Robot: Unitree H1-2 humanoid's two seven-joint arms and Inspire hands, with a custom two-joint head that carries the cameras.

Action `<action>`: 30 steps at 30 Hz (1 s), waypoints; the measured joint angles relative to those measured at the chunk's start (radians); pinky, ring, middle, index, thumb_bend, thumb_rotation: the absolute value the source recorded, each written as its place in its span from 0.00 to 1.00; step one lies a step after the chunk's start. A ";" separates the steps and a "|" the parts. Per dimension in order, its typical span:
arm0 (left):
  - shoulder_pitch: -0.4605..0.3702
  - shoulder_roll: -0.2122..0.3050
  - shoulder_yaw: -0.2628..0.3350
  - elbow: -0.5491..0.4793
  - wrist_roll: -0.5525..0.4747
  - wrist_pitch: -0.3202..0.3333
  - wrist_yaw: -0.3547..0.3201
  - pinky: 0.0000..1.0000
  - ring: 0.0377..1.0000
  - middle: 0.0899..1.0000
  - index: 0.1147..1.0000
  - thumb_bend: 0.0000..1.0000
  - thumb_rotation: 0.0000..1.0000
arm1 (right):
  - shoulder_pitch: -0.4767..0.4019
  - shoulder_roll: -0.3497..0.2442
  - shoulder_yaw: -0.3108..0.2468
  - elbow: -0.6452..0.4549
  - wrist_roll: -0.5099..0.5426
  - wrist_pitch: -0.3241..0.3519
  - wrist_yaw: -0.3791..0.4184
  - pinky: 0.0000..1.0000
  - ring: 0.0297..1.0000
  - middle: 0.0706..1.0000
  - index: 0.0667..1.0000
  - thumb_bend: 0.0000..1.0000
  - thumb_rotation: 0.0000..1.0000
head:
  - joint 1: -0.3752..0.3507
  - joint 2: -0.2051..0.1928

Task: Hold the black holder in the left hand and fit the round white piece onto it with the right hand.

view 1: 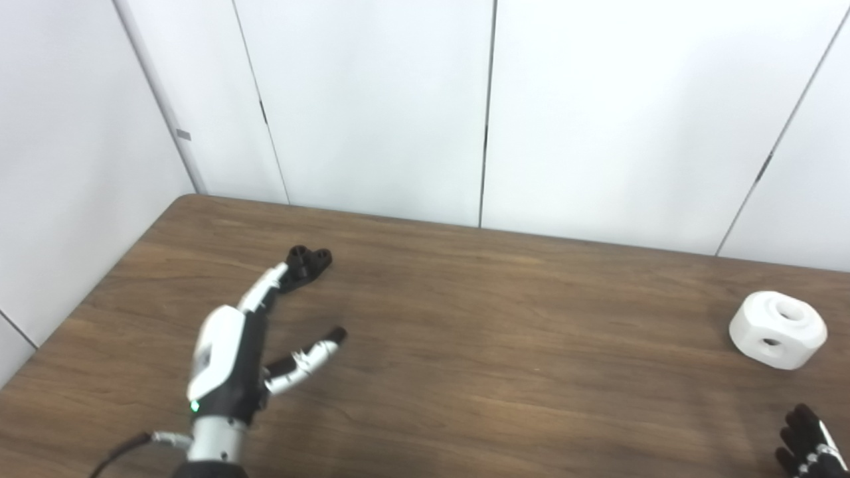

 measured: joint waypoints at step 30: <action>-0.305 0.172 0.028 0.411 0.090 0.108 0.020 0.99 0.93 0.90 0.78 0.79 0.42 | 0.006 -0.001 -0.005 -0.010 0.008 0.013 -0.003 0.97 1.00 1.00 1.00 0.51 1.00 | -0.003 0.011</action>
